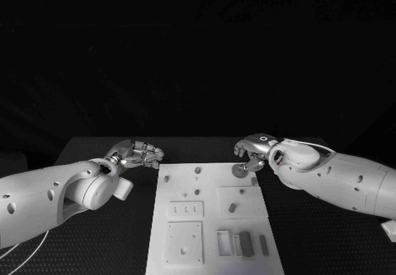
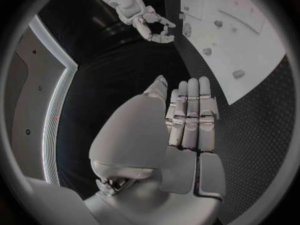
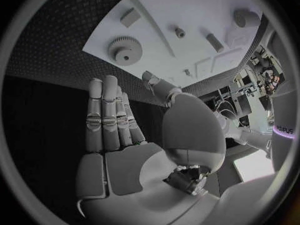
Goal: Assemble the parts on the task board
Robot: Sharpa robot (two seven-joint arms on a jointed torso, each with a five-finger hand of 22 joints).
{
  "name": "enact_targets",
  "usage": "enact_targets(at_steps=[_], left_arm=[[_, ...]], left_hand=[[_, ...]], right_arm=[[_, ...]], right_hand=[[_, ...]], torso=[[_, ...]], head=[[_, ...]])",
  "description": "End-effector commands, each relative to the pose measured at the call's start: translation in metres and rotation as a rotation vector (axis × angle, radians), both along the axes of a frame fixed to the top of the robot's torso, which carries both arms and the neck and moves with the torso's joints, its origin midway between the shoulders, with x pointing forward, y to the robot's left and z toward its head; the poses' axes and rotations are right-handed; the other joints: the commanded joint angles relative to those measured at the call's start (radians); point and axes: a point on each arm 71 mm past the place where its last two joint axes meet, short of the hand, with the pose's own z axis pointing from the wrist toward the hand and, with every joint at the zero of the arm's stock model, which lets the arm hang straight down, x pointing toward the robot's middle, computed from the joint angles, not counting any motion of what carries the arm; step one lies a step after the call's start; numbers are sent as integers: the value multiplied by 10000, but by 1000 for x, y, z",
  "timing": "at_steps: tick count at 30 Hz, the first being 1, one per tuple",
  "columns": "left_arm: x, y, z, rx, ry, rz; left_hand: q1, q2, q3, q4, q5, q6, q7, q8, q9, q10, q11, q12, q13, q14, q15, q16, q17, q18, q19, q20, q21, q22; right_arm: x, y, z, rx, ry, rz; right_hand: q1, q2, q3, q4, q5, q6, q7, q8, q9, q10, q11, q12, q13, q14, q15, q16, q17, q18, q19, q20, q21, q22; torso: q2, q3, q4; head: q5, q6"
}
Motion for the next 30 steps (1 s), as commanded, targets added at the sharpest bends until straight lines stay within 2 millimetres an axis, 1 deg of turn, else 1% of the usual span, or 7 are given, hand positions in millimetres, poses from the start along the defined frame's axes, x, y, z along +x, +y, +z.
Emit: enact_targets(at_steps=[1, 5, 8, 17, 22, 26, 30], left_arm=[[0, -2, 2, -133, -82, -159], [0, -3, 2, -148, -82, -207], [-1, -3, 2, -148, -77, -202], [-1, -2, 2, -137, -79, -169], [-1, -3, 2, -141, -82, -186], [-1, -3, 2, -144, -75, -204], [-1, -4, 2, -145, -77, -207]], left_hand=[[-64, -17, -71, -16, 41, 21, 6, 1, 16, -35, 47, -45, 8, 50, 26, -67, 13, 53, 23, -5, -52, 11], [-67, -17, -71, -15, 41, 27, 6, 2, 19, -40, 51, -52, 9, 49, 27, -74, 17, 53, 21, -4, -56, 12], [-65, -12, -68, -16, 41, 31, 5, 2, 22, -44, 53, -58, 10, 50, 28, -78, 21, 53, 21, -4, -59, 13], [-70, -19, -70, -15, 41, 29, 6, -4, 25, -60, 63, -78, 12, 52, 29, -91, 33, 52, 21, -3, -66, 17], [-72, -21, -70, -15, 41, 24, 8, -11, 25, -70, 68, -89, 12, 54, 29, -97, 39, 52, 23, -2, -69, 19], [-74, -21, -69, -14, 41, 18, 11, -17, 26, -83, 75, -102, 12, 58, 29, -104, 46, 53, 25, -3, -72, 22], [-77, -19, -68, -13, 41, 15, 13, -22, 27, -95, 81, -113, 12, 60, 29, -110, 52, 52, 27, -2, -75, 24]], right_arm=[[2, -4, -8, -709, 206, -83], [3, -6, -17, -845, 337, -161], [4, -6, -21, -921, 455, -195], [6, -11, -32, -1140, 784, -286], [6, -8, -33, -1079, 822, -208], [7, -5, -35, -1000, 914, -142], [7, -3, -42, -976, 1001, -100]], right_hand=[[32, -99, 10, 71, -5, -91, -7, -44, -11, -79, -8, -26, -10, -92, 3, -34, 13, 369, -90, 11, -4, 227], [102, -112, 25, 54, -6, -130, -10, -48, -12, -133, -6, -20, -10, -113, 5, -28, 23, 369, -112, 12, 5, 230], [110, -124, 17, 59, -6, -164, -30, -54, -14, -192, 0, -25, -15, -131, 10, -26, 29, 369, -132, 22, 8, 230], [167, -99, 22, 59, -5, -203, -87, -38, -4, -350, 12, -21, -22, -215, 25, -33, 43, 369, -212, 50, 1, 229], [177, -36, 24, 78, -5, -165, -101, -1, 13, -348, -7, 5, -8, -206, 8, -9, 58, 369, -213, 57, 19, 233], [190, 122, 39, 132, -4, -21, -90, 102, 56, -334, -47, 33, 14, -154, -29, 51, 90, 369, -172, 40, 77, 239], [259, 579, 57, 101, -4, 151, -79, 217, 104, -315, -80, 55, 36, -150, -58, 81, 110, 369, -187, 24, 118, 239]], torso=[[-4, -5, -15], [-2, -18, 13], [2, -13, 35], [2, -28, 21], [-1, -21, 11], [2, -24, 29], [2, -25, 45]], head=[[-38, -19], [-68, -21], [-89, -39], [-119, -101], [-107, -108], [-129, -124], [-131, -137]])
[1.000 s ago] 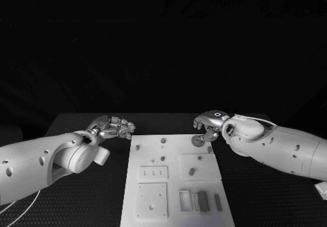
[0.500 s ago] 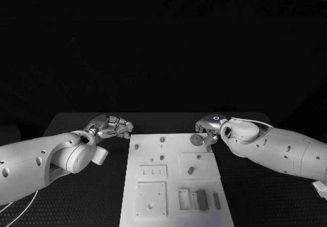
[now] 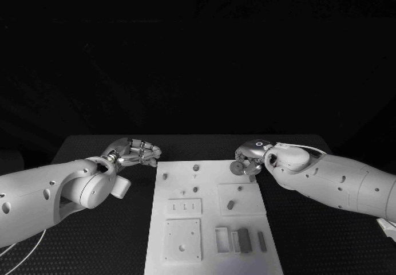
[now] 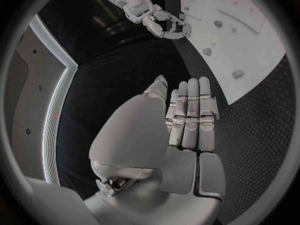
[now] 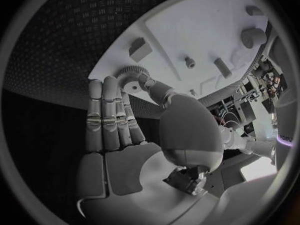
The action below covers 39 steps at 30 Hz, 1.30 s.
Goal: Assemble the parts on the task board
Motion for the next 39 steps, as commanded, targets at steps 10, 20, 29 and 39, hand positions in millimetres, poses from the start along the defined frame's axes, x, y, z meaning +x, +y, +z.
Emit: enact_targets(at_steps=[10, 20, 29, 39], left_arm=[[0, -3, 1, -126, -62, -175], [-1, -3, 1, -130, -35, -197], [-1, -3, 1, -122, -23, -186], [-1, -3, 1, -119, -20, -189]], left_hand=[[-90, -13, -66, -10, 41, 13, 16, -28, 14, -65, 51, -52, 17, 64, 29, -80, 20, 51, 30, -1, -40, 13], [-94, -14, -65, -12, 41, 8, 18, -35, 16, -73, 55, -63, 20, 67, 29, -88, 29, 51, 31, -2, -45, 16], [-92, -27, -65, -17, 41, -9, 25, -51, 16, -90, 63, -81, 21, 71, 28, -101, 42, 53, 32, -3, -52, 21], [-84, -30, -61, -20, 41, -18, 29, -59, 17, -95, 67, -88, 24, 74, 27, -110, 50, 54, 34, -4, -57, 24]], right_arm=[[-1, 7, -16, -4, 434, 254], [-1, 9, -21, -223, 549, 186], [-3, 13, -19, -233, 192, 355], [-3, 16, -18, -247, 15, 431]], right_hand=[[-132, 901, -162, -265, -3, 302, 96, 207, 47, 453, -76, 269, 170, 56, -71, 118, 47, 357, -12, -57, 187, 224], [-405, 524, -240, -366, -2, 463, 189, 238, 30, 732, -78, 373, 325, 73, -74, 179, 75, 357, 8, -58, 269, 217], [-432, 125, -489, -238, 9, 393, -21, 186, 1, 1587, -639, 1803, 2412, -125, -571, 1856, 1038, 357, 126, -291, 1375, 264], [-543, 40, -365, -90, -3, 328, -160, 135, -14, -1045, -1049, 7625, 9929, -600, -978, 4950, 2138, 357, -243, -587, 3639, 244]], torso=[[6, -7, 20], [-7, -7, 1], [-4, -1, 4], [-6, -1, -3]], head=[[50, -79], [68, -127], [75, -139], [87, -142]])
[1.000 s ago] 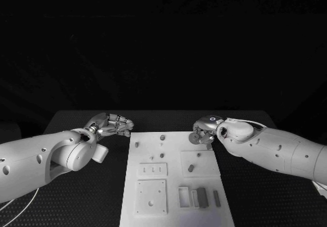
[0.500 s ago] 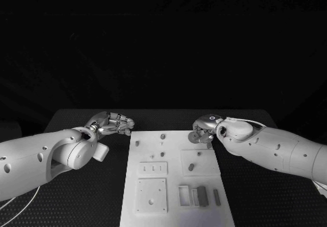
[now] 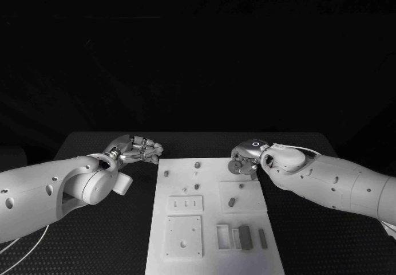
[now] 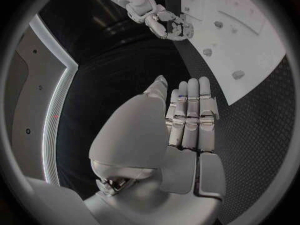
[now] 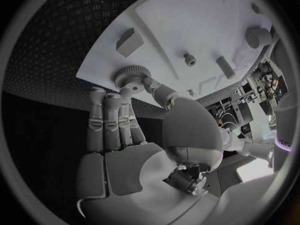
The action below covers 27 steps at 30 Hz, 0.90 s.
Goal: Assemble the parts on the task board
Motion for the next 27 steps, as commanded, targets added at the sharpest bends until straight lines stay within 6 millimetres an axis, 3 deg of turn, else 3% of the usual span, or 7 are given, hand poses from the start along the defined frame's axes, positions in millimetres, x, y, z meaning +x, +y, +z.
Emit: enact_targets(at_steps=[1, 9, 15, 21, 24, 27], left_arm=[[0, -3, 1, -113, -35, -167], [0, -2, 1, -109, -37, -158], [0, -2, 1, -112, -36, -164], [0, -2, 1, -102, -32, -147], [0, -2, 1, -99, -25, -148], [0, -2, 1, -91, -30, -140]], left_hand=[[-83, -30, -60, -20, 41, -18, 30, -60, 13, -59, 32, -49, 10, 74, 27, -35, 13, 55, 34, -4, -57, 10], [-81, -32, -59, -20, 41, -22, 32, -65, 14, -61, 34, -53, 13, 76, 27, -40, 19, 54, 35, -4, -60, 12], [-81, -33, -59, -19, 41, -25, 34, -68, 15, -63, 35, -56, 14, 78, 27, -44, 23, 54, 36, -3, -62, 13], [-81, -33, -58, -18, 41, -26, 35, -71, 16, -63, 36, -58, 16, 79, 27, -48, 27, 54, 37, -3, -64, 15], [-81, -33, -58, -18, 41, -26, 35, -72, 17, -63, 36, -59, 17, 80, 28, -50, 29, 54, 37, -3, -65, 16], [-82, -34, -58, -17, 41, -27, 36, -73, 18, -64, 36, -60, 18, 81, 28, -52, 31, 54, 38, -3, -66, 17]], right_arm=[[-3, 1, -8, -353, 203, 98], [-5, 4, -9, -354, 281, 230], [-6, 2, -11, -417, 404, 217], [-6, 1, -11, -408, 431, 192], [-6, 1, -11, -357, 336, 142], [-5, 0, -9, -211, 191, 61]], right_hand=[[-73, -75, 65, 4, -4, 51, 3, -57, 5, -777, -170, 698, 494, -26, -93, 616, 209, 243, -37, -78, 325, 246], [-33, 57, 136, 1, -3, 217, -20, 29, 49, -903, -210, 2009, 1069, -121, -127, 1718, 454, 243, -67, -200, 952, 233], [81, 707, 147, -320, -2, 761, 91, 255, 157, -861, -125, 2581, 1179, -64, -57, 2236, 496, 243, -30, -291, 1276, 224], [-17, 1071, 156, -557, -1, 1033, 27, 314, 214, -785, -179, 2932, 1161, -32, -95, 2580, 477, 243, 4, -324, 1419, 202], [-168, 904, 105, -551, -2, 1054, 20, 294, 220, -775, -189, 3013, 1133, -33, -106, 2660, 451, 243, 28, -327, 1460, 198], [-349, 422, 176, -306, -1, 841, 82, 122, 163, -792, -140, 3089, 1060, -56, -71, 2736, 385, 243, 65, -346, 1475, 169]], torso=[[1, 2, -2], [1, 1, 5], [2, 2, -6], [3, 3, -1], [0, 4, 2], [2, 3, 3]], head=[[5, -8], [-13, -24], [-32, -38], [-50, -51], [-60, -57], [-61, -55]])
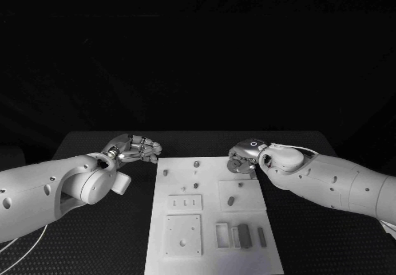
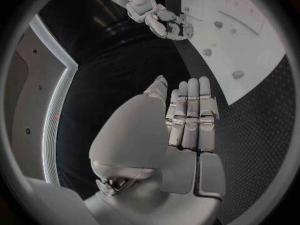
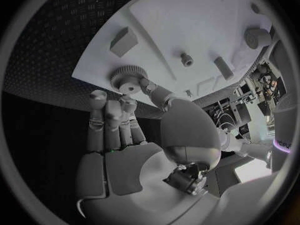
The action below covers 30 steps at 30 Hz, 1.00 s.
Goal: Assemble the parts on the task board
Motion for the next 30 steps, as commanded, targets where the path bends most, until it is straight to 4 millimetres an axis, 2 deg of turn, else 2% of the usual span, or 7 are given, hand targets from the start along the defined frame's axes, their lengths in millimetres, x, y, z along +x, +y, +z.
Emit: enact_targets(at_steps=[1, 4, 6, 10, 20, 30], left_arm=[[0, -2, 1, -89, -38, -135], [0, -2, 1, -83, -36, -128], [0, -2, 1, -84, -34, -133], [0, -2, 1, -83, -38, -130], [0, -2, 1, -83, -40, -127], [0, -1, 1, -83, -37, -114]], left_hand=[[-83, -34, -58, -17, 41, -27, 36, -35, 10, -64, 37, -61, 11, 45, -8, -53, 13, 54, 38, -3, -67, 10], [-83, -34, -57, -17, 41, -27, 36, -36, 10, -65, 37, -62, 12, 46, -8, -54, 15, 54, 38, -3, -67, 10], [-84, -36, -58, -17, 41, -28, 37, -37, 11, -65, 38, -63, 12, 46, -8, -56, 16, 54, 39, -3, -68, 11], [-85, -37, -58, -16, 41, -31, 38, -39, 11, -68, 39, -65, 13, 47, -8, -58, 19, 54, 39, -2, -69, 12], [-88, -39, -59, -15, 41, -40, 42, -48, 12, -75, 42, -72, 16, 50, -8, -67, 27, 54, 41, -2, -74, 15], [-92, -36, -57, -14, 41, -41, 44, -51, 15, -76, 44, -75, 19, 52, -8, -74, 34, 53, 43, -2, -76, 18]], right_arm=[[-2, -3, -8, -147, 155, -147], [-2, -3, -6, -13, -33, -175], [-2, -3, -5, 40, -119, -163], [-3, -4, -4, 140, -269, -149], [-5, -7, -3, 197, -315, -86], [-7, -12, -1, 451, -303, -43]], right_hand=[[-129, -463, 81, 279, -1, 791, 156, -161, -70, -715, -61, 73, -72, 31, 56, 103, -72, 288, 69, -64, 50, 168], [-276, -958, 100, 525, -8, 337, 280, -442, -188, -783, 76, 102, -131, -11, 156, 143, -123, 288, 70, -66, 41, 156], [-275, -1186, 149, 694, -4, 101, 408, -584, -253, -864, 174, 149, -170, -64, 266, 190, -162, 288, 48, -68, 29, 153], [-244, -1443, 153, 840, -10, -278, 559, -792, -339, -989, 322, 252, -188, -158, 411, 255, -200, 288, 4, -52, 20, 160], [-100, -1433, 156, 875, -2, -286, 594, -778, -326, -1070, 359, 371, -226, -226, 457, 334, -247, 288, -32, -38, 28, 171], [53, -1175, 150, 944, -2, 46, 477, -565, -232, -1033, 253, 543, -361, -229, 365, 459, -361, 288, -11, -35, 84, 179]], torso=[[1, 2, 3], [-1, 2, -9], [-1, 1, -16], [-4, 1, -5], [-4, 1, 6], [-6, -3, -16]], head=[[-8, -3], [-18, 9], [-31, 15], [-54, 15], [-62, 16], [-63, 17]])
